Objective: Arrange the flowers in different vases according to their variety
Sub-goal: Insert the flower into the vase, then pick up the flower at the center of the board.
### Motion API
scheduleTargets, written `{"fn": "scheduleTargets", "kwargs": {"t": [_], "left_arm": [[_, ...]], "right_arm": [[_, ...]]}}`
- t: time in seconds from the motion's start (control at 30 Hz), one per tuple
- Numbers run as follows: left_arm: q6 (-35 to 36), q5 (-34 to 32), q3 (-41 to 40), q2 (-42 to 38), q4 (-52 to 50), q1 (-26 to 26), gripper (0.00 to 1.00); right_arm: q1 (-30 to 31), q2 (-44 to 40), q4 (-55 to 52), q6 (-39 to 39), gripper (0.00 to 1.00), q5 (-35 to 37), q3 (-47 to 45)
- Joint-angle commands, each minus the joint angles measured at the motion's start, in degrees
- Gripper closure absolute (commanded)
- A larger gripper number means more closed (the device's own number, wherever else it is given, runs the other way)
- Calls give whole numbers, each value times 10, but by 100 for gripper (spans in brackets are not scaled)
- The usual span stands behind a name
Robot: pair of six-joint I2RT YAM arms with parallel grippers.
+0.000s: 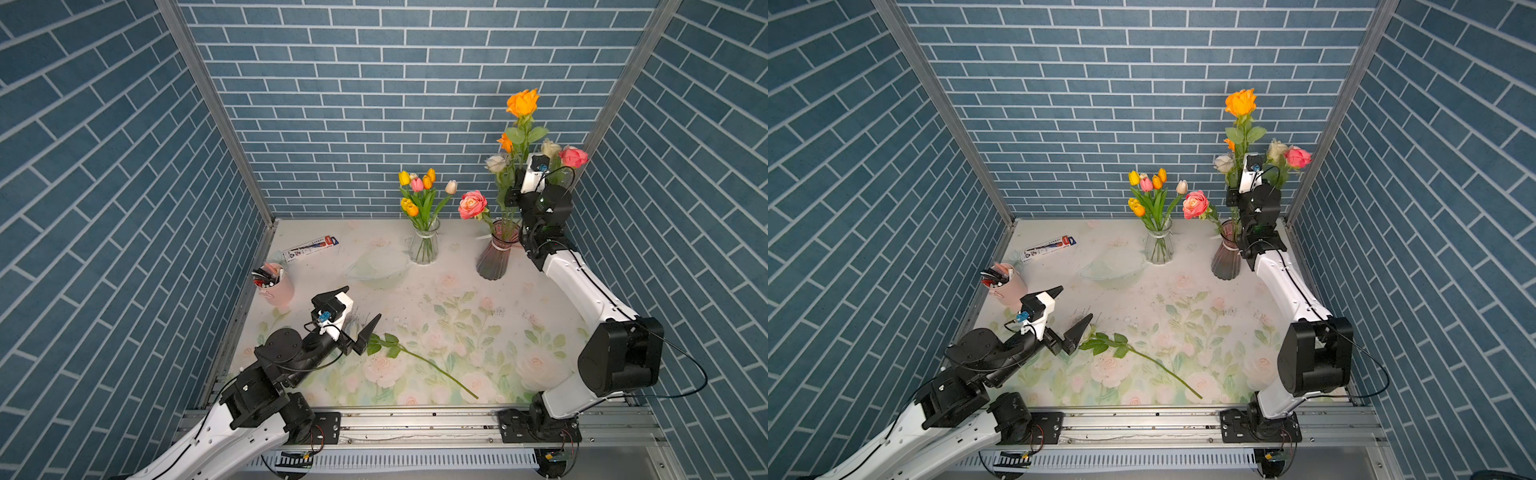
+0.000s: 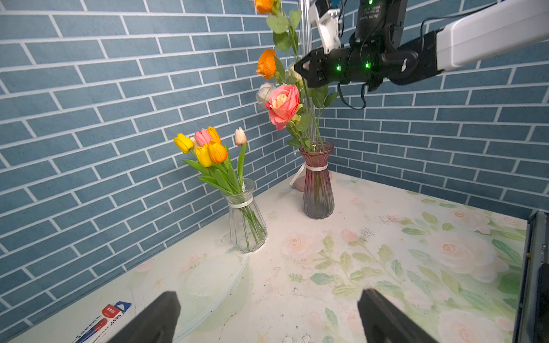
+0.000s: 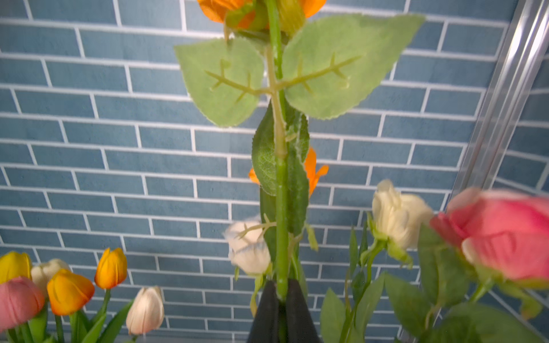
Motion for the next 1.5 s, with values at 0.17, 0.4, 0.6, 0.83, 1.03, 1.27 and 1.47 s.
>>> {"fn": "scheduleTargets", "kwargs": {"t": [0.17,0.4,0.6,0.83,1.03,1.27,1.47], "left_arm": [[5,-5,-3,-12,7,-1,0],[4,-6,-1,-13,5,-1,0],[-3,-6,8,-16,-4,-1,0],[-37,-37,33,-16,-44,-1,0],[-63,-39,48,-26,-80,-1,0],[-89,-38,60,-50,-100,-1,0],[-103,-34,70,-46,-131,-1,0]], "right_arm": [[-4,9,58,10,100,12,-71],[-4,-31,-75,23,52,37,-66],[-4,-109,-218,9,49,2,-81],[3,-191,-451,-9,51,-169,-66],[112,-201,-596,-60,51,-247,-52],[329,-137,-633,-57,50,-199,-71],[443,-42,-600,-31,49,-108,-92]]}}
